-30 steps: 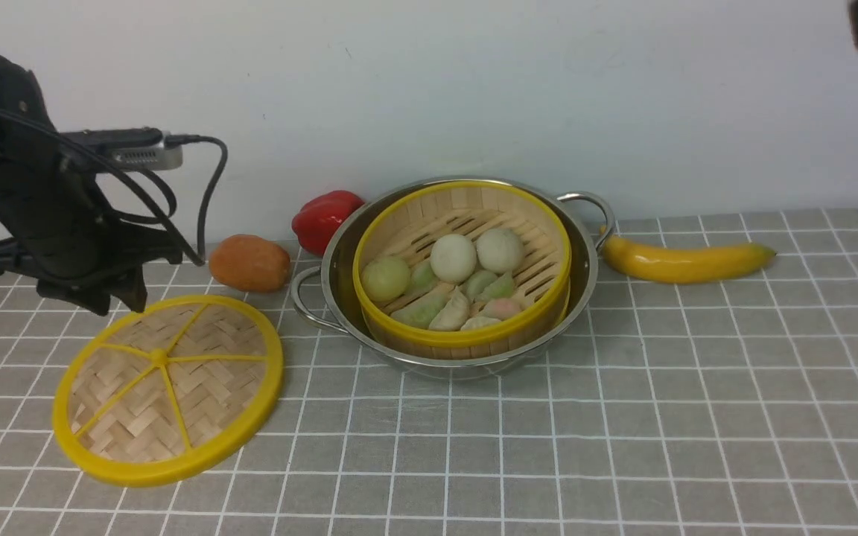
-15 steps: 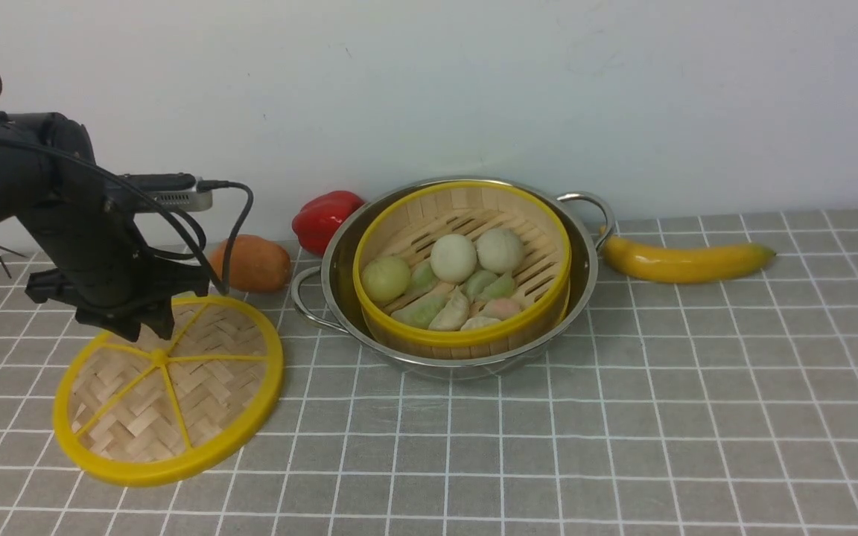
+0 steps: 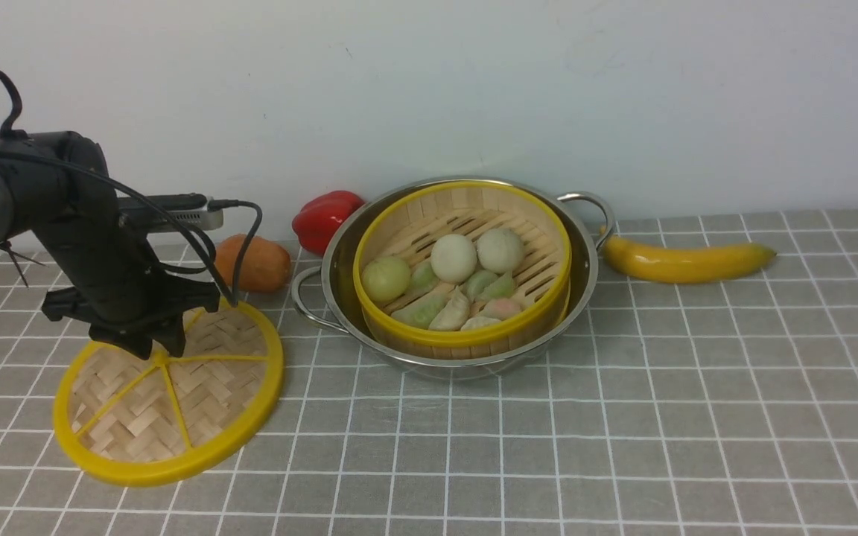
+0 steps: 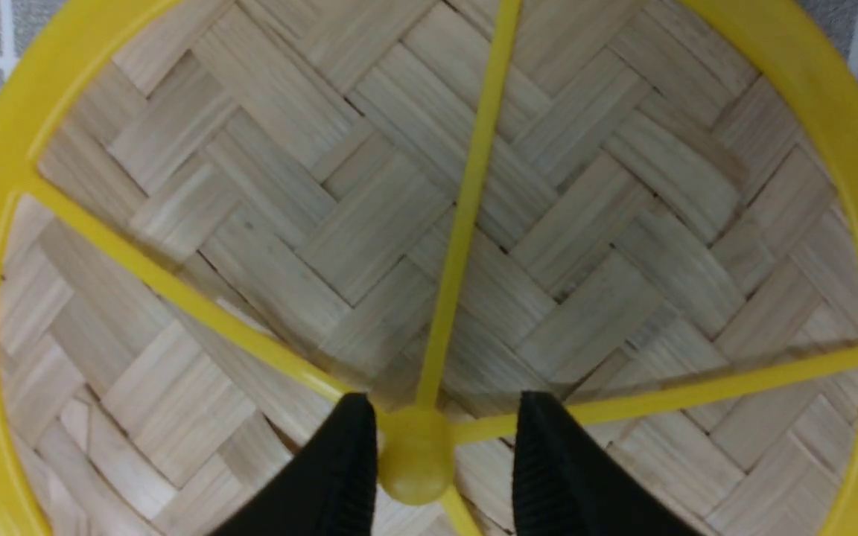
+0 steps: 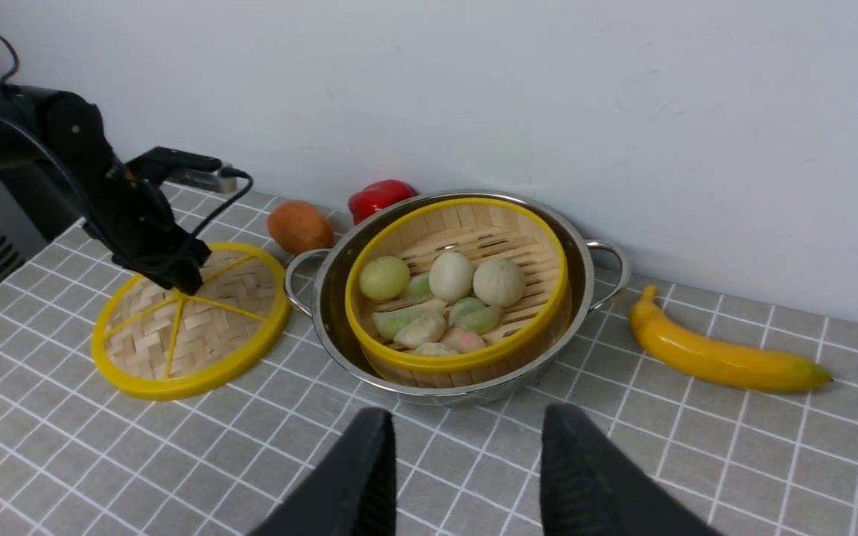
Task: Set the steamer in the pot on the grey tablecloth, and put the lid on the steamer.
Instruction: 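Grasp the bamboo steamer lid lying on the table by its centre knob, then place the yellow bamboo steamer lid onto the steamer in the pot with the left gripper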
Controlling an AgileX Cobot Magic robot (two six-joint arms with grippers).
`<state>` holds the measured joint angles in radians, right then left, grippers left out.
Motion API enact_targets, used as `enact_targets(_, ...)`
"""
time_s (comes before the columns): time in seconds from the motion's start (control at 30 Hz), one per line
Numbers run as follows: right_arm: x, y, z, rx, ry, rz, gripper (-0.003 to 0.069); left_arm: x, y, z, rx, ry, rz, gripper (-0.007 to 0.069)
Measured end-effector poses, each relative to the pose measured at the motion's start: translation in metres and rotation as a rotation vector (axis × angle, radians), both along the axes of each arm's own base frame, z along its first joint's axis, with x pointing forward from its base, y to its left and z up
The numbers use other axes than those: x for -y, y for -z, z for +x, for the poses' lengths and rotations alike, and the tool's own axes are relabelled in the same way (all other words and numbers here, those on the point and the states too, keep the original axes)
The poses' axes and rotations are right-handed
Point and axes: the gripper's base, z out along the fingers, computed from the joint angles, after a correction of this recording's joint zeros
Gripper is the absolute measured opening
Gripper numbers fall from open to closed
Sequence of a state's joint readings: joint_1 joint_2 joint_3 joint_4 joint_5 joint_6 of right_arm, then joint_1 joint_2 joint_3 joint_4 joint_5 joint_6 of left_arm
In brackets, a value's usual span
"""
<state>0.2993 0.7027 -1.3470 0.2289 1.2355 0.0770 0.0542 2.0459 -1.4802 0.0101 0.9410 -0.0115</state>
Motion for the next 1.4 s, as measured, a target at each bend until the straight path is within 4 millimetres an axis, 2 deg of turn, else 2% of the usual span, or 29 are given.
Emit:
enact_targets(0.17, -0.001, 0.000, 0.000, -0.003, -0.008, 0.008, 0.0268, 0.000, 0.007, -0.002, -0.049, 0.002, 0.002, 0.0242)
enact_targets(0.3, -0.001, 0.000, -0.001, -0.004, -0.013, 0.014, 0.0265, -0.002, 0.007, -0.004, -0.072, 0.012, 0.021, 0.0176)
enact_targets(0.33, -0.002, 0.000, -0.001, -0.005, -0.014, 0.015, 0.0265, -0.003, 0.006, -0.005, -0.076, 0.018, 0.033, 0.0126)
enact_targets(0.47, -0.002, 0.000, -0.001, -0.005, -0.016, 0.017, 0.0265, -0.007, -0.001, -0.005, -0.073, 0.042, 0.083, 0.0114)
enact_targets(0.57, -0.002, 0.000, -0.001, -0.006, -0.017, 0.019, 0.0265, -0.010, -0.025, 0.001, -0.003, 0.051, 0.122, 0.0113)
enact_targets(0.6, -0.002, 0.000, -0.001, -0.007, -0.016, 0.021, 0.0265, -0.010, -0.027, 0.001, 0.003, 0.051, 0.122, 0.0113)
enact_targets(0.63, -0.002, 0.000, -0.001, -0.010, -0.013, 0.026, 0.0264, -0.011, -0.041, 0.003, 0.038, 0.048, 0.127, 0.0113)
enact_targets(0.73, -0.002, 0.000, -0.001, -0.014, -0.010, 0.035, 0.0265, -0.010, -0.064, 0.004, 0.074, 0.040, 0.127, 0.0113)
enact_targets(0.8, -0.002, 0.000, -0.001, -0.016, -0.010, 0.038, 0.0265, -0.011, -0.088, 0.003, 0.099, 0.034, 0.130, 0.0113)
enact_targets(0.83, -0.002, 0.000, -0.001, -0.016, -0.010, 0.038, 0.0265, -0.011, -0.090, 0.003, 0.101, 0.033, 0.131, 0.0113)
enact_targets(0.87, -0.002, 0.000, -0.001, -0.016, -0.009, 0.039, 0.0265, -0.011, -0.109, 0.003, 0.135, 0.032, 0.134, 0.0113)
enact_targets(0.9, -0.002, 0.000, -0.001, -0.017, -0.009, 0.040, 0.0265, -0.011, -0.111, 0.003, 0.139, 0.031, 0.131, 0.0113)
enact_targets(0.93, -0.002, 0.000, -0.001, -0.018, -0.008, 0.042, 0.0265, -0.010, -0.122, 0.004, 0.164, 0.027, 0.125, 0.0113)
enact_targets(1.0, -0.002, 0.000, -0.001, -0.024, -0.002, 0.054, 0.0265, 0.002, -0.151, 0.008, 0.239, 0.092, 0.063, 0.0113)
enact_targets(1.03, -0.002, 0.000, -0.001, -0.025, -0.002, 0.056, 0.0265, 0.011, -0.158, 0.009, 0.266, 0.132, 0.029, 0.0113)
enact_targets(1.1, -0.002, 0.000, -0.001, -0.028, -0.001, 0.060, 0.0264, 0.042, -0.168, 0.011, 0.312, 0.253, -0.061, 0.0113)
enact_targets(1.13, -0.002, 0.000, -0.001, -0.028, -0.001, 0.060, 0.0264, 0.047, -0.168, 0.011, 0.315, 0.272, -0.076, 0.0113)
enact_targets(1.17, -0.002, 0.000, -0.001, -0.030, 0.001, 0.063, 0.0264, 0.065, -0.170, 0.011, 0.326, 0.333, -0.113, 0.0113)
enact_targets(1.2, -0.002, 0.000, -0.001, -0.033, 0.003, 0.070, 0.0264, 0.094, -0.169, 0.011, 0.330, 0.419, -0.155, 0.0113)
enact_targets(1.23, -0.002, -0.001, -0.001, -0.035, 0.003, 0.073, 0.0264, 0.101, -0.168, 0.011, 0.327, 0.440, -0.159, 0.0113)
enact_targets(1.3, -0.003, -0.001, -0.001, -0.042, 0.005, 0.087, 0.0264, 0.140, -0.156, 0.011, 0.300, 0.536, -0.172, 0.0113)
enact_targets(1.4, -0.004, -0.001, -0.002, -0.048, -0.004, 0.101, 0.0264, 0.174, -0.139, 0.013, 0.266, 0.599, -0.120, 0.0113)
